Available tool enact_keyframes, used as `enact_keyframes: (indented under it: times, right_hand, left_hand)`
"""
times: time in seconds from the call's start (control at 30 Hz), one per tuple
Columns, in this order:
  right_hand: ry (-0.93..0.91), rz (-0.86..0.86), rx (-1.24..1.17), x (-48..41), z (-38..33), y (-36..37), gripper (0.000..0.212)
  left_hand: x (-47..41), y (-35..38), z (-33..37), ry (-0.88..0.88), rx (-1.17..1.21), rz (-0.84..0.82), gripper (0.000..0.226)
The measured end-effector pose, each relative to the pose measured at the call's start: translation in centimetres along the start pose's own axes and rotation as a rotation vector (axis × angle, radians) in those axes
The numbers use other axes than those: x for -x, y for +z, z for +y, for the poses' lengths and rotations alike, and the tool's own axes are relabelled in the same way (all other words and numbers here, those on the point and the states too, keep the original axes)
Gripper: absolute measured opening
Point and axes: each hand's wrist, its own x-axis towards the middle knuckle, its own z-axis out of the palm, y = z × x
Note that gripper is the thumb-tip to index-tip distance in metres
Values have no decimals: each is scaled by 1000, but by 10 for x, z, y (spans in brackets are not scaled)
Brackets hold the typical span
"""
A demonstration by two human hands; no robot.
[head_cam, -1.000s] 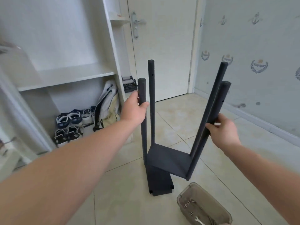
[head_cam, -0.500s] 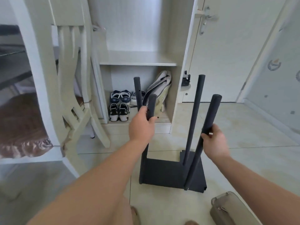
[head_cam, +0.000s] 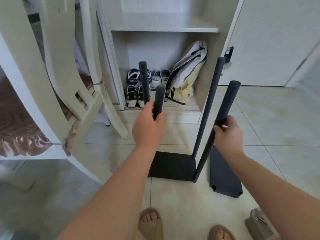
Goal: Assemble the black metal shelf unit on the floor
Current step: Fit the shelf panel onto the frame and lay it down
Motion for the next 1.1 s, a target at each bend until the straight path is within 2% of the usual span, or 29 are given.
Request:
enact_keyframes:
  times: [0.27, 0.37, 0.5, 0.7, 0.87, 1.0, 1.1]
  right_hand:
    - [26, 10, -4, -22, 21, 5, 27]
    - [36, 11, -6, -23, 30, 3, 25]
    - [122, -82, 64, -19, 41, 4, 15]
    - [174, -28, 39, -17, 50, -11, 11]
    - [145, -66, 56, -12, 58, -21, 11]
    - [155, -161, 81, -10, 62, -20, 26]
    - [206, -240, 103, -10, 66, -25, 57]
  left_hand:
    - [-17, 7, -23, -15, 59, -10, 31]
    - [-14, 12, -35, -63, 34, -89, 32]
    - [-4, 17, -47, -200, 14, -200, 32]
    - [6, 21, -39, -209, 31, -185, 33]
    - [11, 30, -35, -223, 16, -195, 35]
    - [16, 35, -35, -267, -35, -226, 44]
    - [18, 36, -35, -364, -102, -270, 59]
